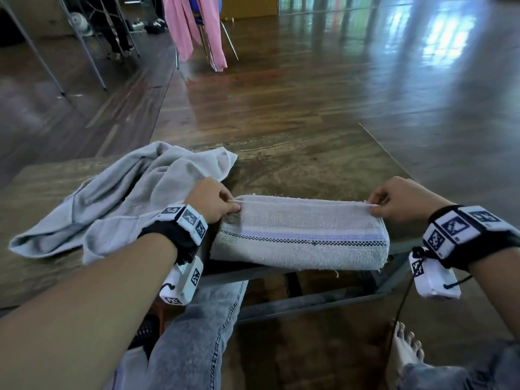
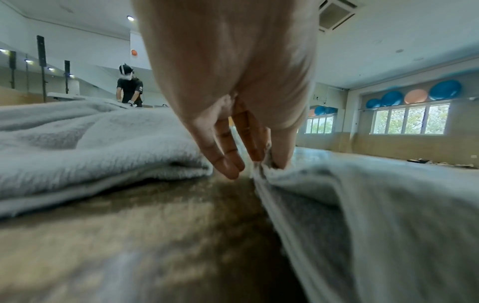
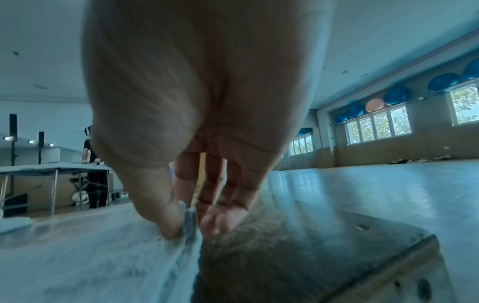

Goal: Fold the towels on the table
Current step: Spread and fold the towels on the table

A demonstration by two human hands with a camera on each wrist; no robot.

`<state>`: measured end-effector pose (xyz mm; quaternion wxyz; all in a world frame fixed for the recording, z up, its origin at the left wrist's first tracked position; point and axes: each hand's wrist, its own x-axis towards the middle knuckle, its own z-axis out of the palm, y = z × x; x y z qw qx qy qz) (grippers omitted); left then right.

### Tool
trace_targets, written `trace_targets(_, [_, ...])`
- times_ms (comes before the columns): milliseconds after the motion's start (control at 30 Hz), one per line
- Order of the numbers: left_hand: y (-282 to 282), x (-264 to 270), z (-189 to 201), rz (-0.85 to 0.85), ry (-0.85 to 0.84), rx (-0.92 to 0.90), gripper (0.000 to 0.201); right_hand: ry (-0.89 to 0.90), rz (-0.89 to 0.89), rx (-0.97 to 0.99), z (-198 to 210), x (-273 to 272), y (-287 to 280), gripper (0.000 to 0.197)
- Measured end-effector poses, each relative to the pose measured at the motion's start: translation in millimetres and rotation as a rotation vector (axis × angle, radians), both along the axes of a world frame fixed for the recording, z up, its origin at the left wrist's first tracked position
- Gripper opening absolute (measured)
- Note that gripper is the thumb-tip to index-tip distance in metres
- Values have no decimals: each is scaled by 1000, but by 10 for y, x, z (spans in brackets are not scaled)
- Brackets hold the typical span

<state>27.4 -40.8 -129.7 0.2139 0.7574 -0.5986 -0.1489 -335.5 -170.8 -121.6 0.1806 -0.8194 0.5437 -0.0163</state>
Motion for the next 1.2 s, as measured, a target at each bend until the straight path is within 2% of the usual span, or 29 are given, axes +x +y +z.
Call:
trace_targets(67, [-8, 12, 137, -8, -29, 30, 16, -13, -15, -15, 113, 37, -2, 9])
trace_targets(133, [-29, 11, 317, -13, -57, -5, 15, -106, -41, -112, 254, 73, -15, 7])
trace_targets(200, [-54, -5, 526, -16, -52, -139, 14, -277, -101, -317, 390, 94, -14, 14])
trace_targets(300, [-39, -19, 814, 46, 76, -415, 16, -519, -155, -639, 558, 101, 57, 16])
trace_targets(367, [8, -19, 911, 72, 122, -544, 15, -671, -139, -711, 619, 80, 114, 16])
trace_targets(433, [101, -32, 891, 71, 130, -583, 15, -731, -85, -674, 619, 1, 158, 12])
trace_targets(533, [276, -23, 663, 89, 134, -452, 14, -595, -4, -385, 504, -159, 181, 15])
trace_targets(600, [363, -21, 468, 58, 108, -194, 19, -400, 67, -174, 395, -208, 209, 28])
trace_targets(667, [419, -36, 263, 53, 144, 21, 27, -264, 61, -86, 263, -177, 229, 26])
trace_targets(767, [436, -88, 24, 190, 162, -10, 21, -172, -44, -109, 116, -65, 241, 8])
trace_targets(833, [421, -143, -50, 281, 149, -41, 14, -109, -100, -87, 32, 7, 252, 21])
trace_targets(933, [345, -222, -84, 327, 67, -9, 37, -37, -174, 1, -50, 82, 298, 37])
trace_targets(1100, [229, -269, -73, 370, -53, 91, 38, -40, -233, 8, -36, 104, 387, 30])
trace_targets(1200, [225, -284, -26, 433, -52, 65, 22, -119, -246, -26, 0, 70, 371, 34])
